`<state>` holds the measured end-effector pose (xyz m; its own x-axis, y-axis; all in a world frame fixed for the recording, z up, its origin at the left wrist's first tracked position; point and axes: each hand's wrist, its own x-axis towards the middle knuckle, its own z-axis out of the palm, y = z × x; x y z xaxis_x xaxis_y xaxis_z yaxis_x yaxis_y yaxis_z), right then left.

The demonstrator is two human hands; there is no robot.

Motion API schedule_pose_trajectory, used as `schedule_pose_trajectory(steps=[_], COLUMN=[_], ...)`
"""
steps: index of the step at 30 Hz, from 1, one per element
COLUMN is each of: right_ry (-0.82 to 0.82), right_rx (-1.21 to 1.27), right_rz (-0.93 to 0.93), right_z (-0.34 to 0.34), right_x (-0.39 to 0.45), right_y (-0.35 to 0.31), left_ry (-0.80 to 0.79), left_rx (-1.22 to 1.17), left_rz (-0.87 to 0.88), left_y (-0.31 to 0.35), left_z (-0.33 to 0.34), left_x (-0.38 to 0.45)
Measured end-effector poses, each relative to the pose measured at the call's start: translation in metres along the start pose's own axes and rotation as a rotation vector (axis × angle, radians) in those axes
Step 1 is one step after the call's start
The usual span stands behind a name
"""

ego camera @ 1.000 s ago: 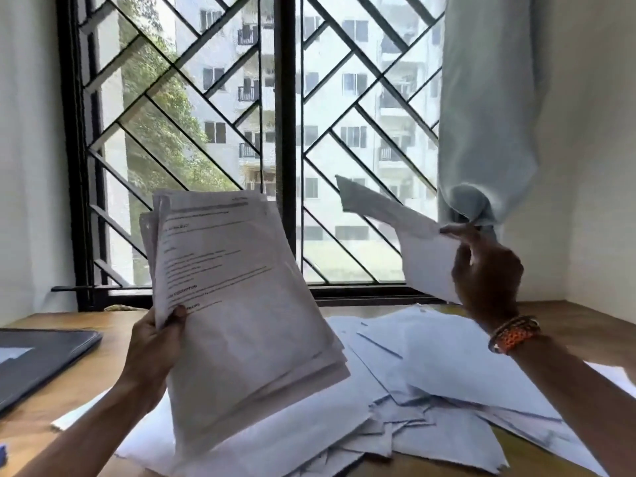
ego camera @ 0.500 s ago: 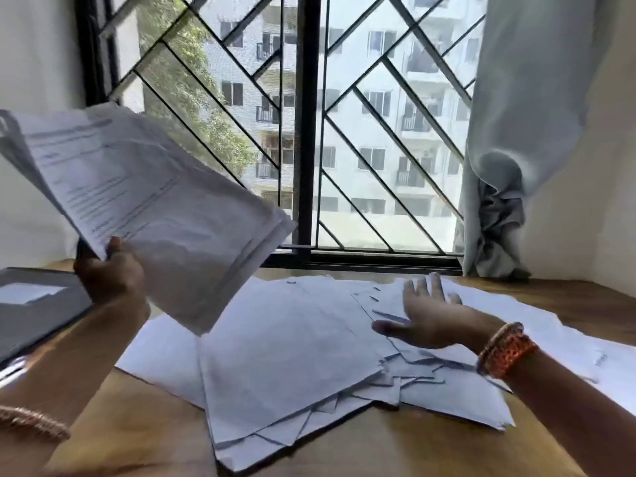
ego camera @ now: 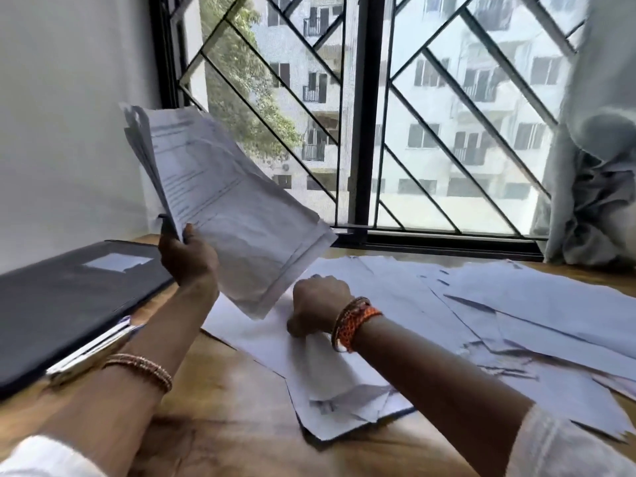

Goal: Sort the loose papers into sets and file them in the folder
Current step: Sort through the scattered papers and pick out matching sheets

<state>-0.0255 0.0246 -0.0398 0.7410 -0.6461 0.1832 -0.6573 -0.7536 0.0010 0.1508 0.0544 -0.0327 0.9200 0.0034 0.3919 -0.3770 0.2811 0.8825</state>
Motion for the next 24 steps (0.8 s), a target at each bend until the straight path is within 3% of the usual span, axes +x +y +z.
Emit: schedule_pose_trajectory(steps=[5, 9, 11, 16, 20, 24], right_ry=[-0.016, -0.356, -0.382, -0.048, 0.230, 0.303], right_rx=[0.189, 0.596, 0.872, 1.396, 1.495, 1.579], right_rz=[0.087, 0.005, -0.079, -0.292, -0.081, 0.079], right_z=[-0.026, -0.071, -0.095, -0.131, -0.110, -0.085], right_x=[0.008, -0.001, -0.023, -0.057, -0.043, -0.026], right_y=[0.024, 0.067, 0.088, 0.138, 0.151, 0.149], left_ry=[0.055, 0.080, 0.099, -0.041, -0.304, -0.465], left_rx=[0.069, 0.074, 0.066, 0.138, -0.019, -0.083], left_rz=[0.049, 0.012, 0.007, -0.002, -0.051, -0.066], left_y=[0.010, 0.015, 0.016, 0.024, 0.020, 0.025], left_z=[-0.007, -0.010, -0.011, -0.020, -0.008, 0.005], left_x=[-0.007, -0.008, -0.007, -0.002, -0.009, -0.038])
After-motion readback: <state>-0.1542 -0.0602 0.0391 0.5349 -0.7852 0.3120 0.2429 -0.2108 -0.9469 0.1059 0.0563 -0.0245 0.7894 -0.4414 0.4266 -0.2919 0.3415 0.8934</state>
